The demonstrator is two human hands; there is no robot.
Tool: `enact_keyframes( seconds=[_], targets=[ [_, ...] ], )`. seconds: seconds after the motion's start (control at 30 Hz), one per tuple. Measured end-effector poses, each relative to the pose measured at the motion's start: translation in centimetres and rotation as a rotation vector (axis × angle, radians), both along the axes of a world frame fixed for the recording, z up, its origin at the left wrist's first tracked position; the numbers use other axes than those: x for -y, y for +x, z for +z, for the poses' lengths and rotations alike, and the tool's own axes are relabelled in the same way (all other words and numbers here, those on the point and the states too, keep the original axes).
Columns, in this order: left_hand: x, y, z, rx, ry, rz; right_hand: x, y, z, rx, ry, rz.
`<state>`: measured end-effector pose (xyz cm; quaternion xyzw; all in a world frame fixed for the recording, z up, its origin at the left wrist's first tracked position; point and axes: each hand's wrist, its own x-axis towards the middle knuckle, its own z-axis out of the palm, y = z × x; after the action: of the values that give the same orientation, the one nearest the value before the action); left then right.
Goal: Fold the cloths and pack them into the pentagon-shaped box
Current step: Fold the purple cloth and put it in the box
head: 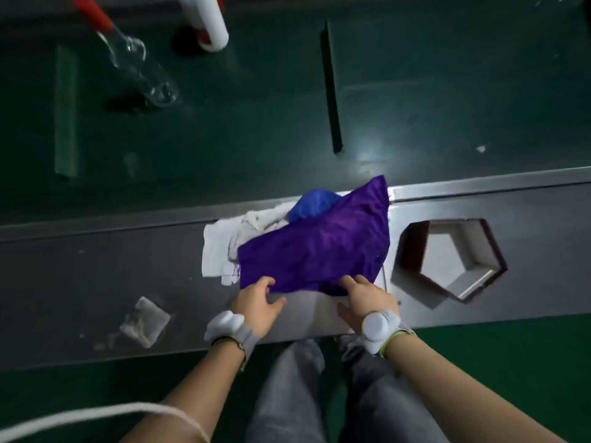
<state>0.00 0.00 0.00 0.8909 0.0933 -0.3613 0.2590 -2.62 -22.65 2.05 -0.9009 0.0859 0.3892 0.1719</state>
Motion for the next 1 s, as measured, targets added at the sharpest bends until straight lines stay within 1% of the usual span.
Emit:
enact_keyframes(
  seconds=[0.03, 0.17, 0.23, 0.3, 0.4, 0.5, 0.57, 0.63, 0.7, 0.8, 0.9, 1.0],
  targets=[
    [-0.3, -0.2, -0.8, -0.008, 0.046, -0.03, -0.5, -0.1, -0.8, -0.033, -0.029, 0.057],
    [-0.7, -0.8, -2.5, 0.071, 0.212, -0.145, -1.3, -0.7, -3.9, 0.075, -0.147, 0.2],
    [-0.6, -0.8, -3.2, 0.166, 0.261, -0.27, -0.9, -0.5, -5.0, 0.142, -0.213, 0.278],
    [-0.1, -0.5, -3.9, 0.24, 0.308, -0.441, -0.5, 0.0, -5.8, 0.199, -0.264, 0.329],
    [0.8, 0.5, -4.4, 0.28, 0.357, -0.618, 0.0, 0.2, -5.9, 0.295, -0.257, 0.409],
    [1.1, 0.8, -4.6, 0.315, 0.366, -0.715, 0.8, -0.4, -5.5, 0.383, -0.204, 0.386],
    [1.1, 0.7, -4.3, 0.333, 0.355, -0.743, 1.3, -1.0, -4.7, 0.435, -0.166, 0.355],
    [0.8, 0.7, -3.7, 0.31, 0.345, -0.734, 1.5, -1.5, -3.5, 0.494, -0.139, 0.304],
    [0.7, 0.4, -3.0, 0.29, 0.328, -0.68, 1.7, -1.6, -2.3, 0.502, -0.107, 0.242],
    [2.0, 0.2, -1.0, 0.318, 0.224, -0.606, 1.5, -1.0, 0.1, 0.532, -0.023, 0.167],
    [5.2, 0.2, 1.2, 0.452, 0.087, -0.602, 1.0, 0.1, 2.5, 0.591, 0.116, 0.138],
    [7.7, 1.1, 3.4, 0.578, 0.028, -0.55, 0.6, 1.2, 5.3, 0.651, 0.2, 0.135]
  ],
)
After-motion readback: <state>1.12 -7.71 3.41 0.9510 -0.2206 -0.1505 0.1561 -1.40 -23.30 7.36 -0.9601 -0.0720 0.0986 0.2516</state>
